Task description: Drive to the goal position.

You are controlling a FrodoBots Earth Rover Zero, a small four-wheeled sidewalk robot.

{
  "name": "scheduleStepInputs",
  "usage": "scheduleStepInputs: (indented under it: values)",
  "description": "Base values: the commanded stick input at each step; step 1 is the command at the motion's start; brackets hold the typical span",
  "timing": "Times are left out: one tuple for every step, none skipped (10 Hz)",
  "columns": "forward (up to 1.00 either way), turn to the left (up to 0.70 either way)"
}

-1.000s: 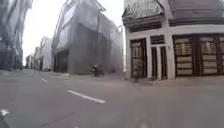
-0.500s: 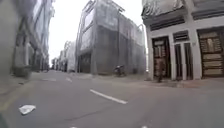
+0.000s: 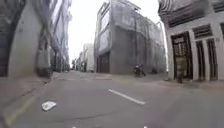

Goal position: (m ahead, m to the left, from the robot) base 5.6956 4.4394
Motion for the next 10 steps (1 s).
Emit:
scheduleStepInputs:
  values:
    - [0.85,0.0]
    - [0.85,0.0]
    - [0.85,0.0]
    - [0.85,0.0]
    - [0.85,0.0]
    - [0.85,0.0]
    - [0.85,0.0]
    - [0.85,0.0]
    - [0.85,0.0]
    - [0.85,0.0]
